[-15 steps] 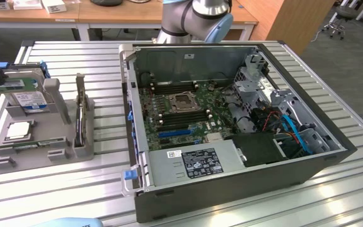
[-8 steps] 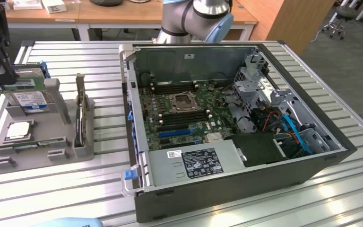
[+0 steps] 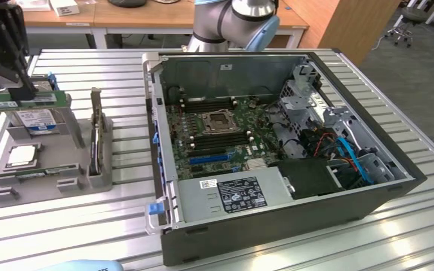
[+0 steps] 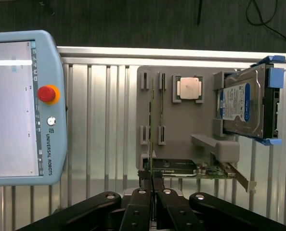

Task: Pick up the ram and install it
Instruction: 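Pick up the ram and move it above insertion slot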

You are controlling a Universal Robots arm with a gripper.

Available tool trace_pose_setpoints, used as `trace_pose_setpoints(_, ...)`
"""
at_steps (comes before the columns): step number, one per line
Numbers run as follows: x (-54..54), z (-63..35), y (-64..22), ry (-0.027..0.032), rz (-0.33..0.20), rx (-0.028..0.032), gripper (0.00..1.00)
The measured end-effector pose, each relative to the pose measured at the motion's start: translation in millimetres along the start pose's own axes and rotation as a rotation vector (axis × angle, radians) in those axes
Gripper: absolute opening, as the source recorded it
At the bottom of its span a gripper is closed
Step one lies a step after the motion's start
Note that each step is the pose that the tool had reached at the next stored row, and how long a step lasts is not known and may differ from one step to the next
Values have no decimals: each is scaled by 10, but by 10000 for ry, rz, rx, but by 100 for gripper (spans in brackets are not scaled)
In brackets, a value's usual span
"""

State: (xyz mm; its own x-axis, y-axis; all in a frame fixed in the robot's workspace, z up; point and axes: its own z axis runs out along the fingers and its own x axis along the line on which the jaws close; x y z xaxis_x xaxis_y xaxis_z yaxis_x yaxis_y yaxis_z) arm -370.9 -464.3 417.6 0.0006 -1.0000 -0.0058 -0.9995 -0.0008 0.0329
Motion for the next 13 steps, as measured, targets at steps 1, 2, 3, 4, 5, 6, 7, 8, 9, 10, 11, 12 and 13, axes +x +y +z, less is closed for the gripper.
trace_pose_setpoints(1,0,0,-23,0,-1,0,12)
trace_pose_setpoints(2,0,-1,-47,0,0,0,12)
trace_pose_setpoints(3,0,-2,-69,0,0,0,12)
trace_pose_setpoints(4,0,-3,-92,0,0,1,12)
trace_pose_setpoints(5,0,-4,-114,0,0,0,12)
trace_pose_setpoints(6,0,-4,-139,0,-1,0,12)
trace_pose_setpoints(7,0,-5,-159,1,-1,-1,12)
trace_pose_setpoints(8,0,-6,-183,0,-1,0,12)
trace_pose_setpoints(9,0,-6,-205,0,-1,1,12)
trace_pose_setpoints(10,0,-7,-227,-1,-2,1,12)
trace_pose_setpoints(11,0,-8,-249,-1,-2,1,12)
trace_pose_setpoints(12,0,-8,-271,-1,-3,1,12)
trace_pose_setpoints(13,0,-10,-294,0,-3,0,12)
